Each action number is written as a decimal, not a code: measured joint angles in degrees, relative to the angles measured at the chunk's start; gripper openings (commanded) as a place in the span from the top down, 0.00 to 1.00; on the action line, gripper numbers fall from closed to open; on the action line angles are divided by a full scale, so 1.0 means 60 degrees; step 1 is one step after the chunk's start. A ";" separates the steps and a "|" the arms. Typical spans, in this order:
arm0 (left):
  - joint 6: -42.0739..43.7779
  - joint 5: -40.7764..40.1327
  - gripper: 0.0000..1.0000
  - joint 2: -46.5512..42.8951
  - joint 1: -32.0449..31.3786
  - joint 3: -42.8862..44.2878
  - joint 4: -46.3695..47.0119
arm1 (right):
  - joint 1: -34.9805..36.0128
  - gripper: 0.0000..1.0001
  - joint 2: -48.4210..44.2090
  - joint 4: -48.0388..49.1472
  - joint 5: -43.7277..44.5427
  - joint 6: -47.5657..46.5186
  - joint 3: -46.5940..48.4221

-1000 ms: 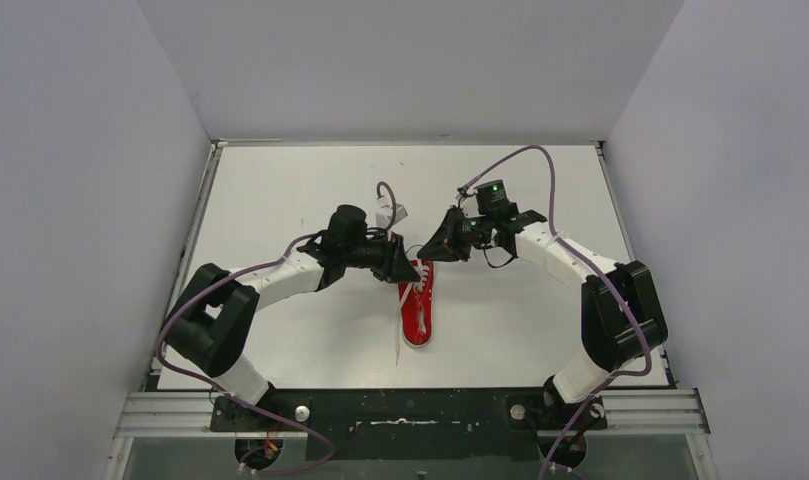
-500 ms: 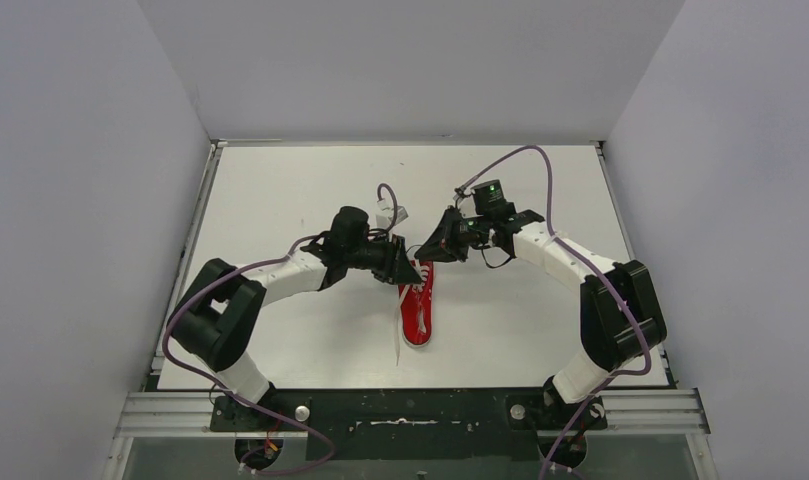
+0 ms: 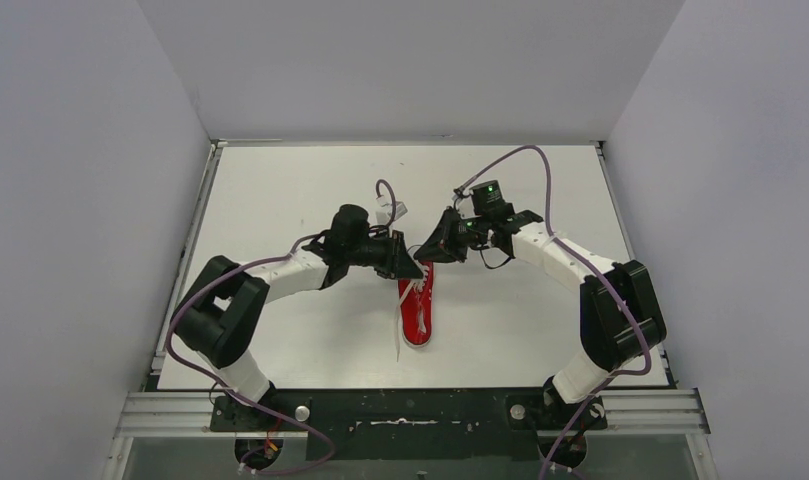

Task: Tie the shoes

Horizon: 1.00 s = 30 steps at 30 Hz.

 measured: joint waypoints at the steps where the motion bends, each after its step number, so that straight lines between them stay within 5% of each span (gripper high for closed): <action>1: -0.0015 0.0015 0.96 0.0044 0.0015 0.0022 0.0004 | 0.0015 1.00 0.0000 0.0000 0.0004 0.0000 0.0000; 9: -0.0051 0.0062 1.00 0.0229 0.0248 0.0102 -0.0069 | -0.0058 0.94 0.0000 -0.0390 0.0138 -0.0127 0.0004; 15: 0.0007 0.0299 1.00 0.0229 0.0284 0.0102 -0.0066 | -0.0397 1.00 0.0000 -0.0667 0.0244 -0.0299 0.0069; 22: 0.0168 0.0601 0.80 0.0229 0.0317 0.0102 -0.0087 | -0.0528 1.00 0.0000 -0.0783 0.0284 -0.0324 0.0372; 30: 0.0153 0.0663 0.71 0.0233 0.0302 0.0106 -0.0066 | -0.0375 1.00 0.0000 -0.0718 0.0284 -0.0200 0.0372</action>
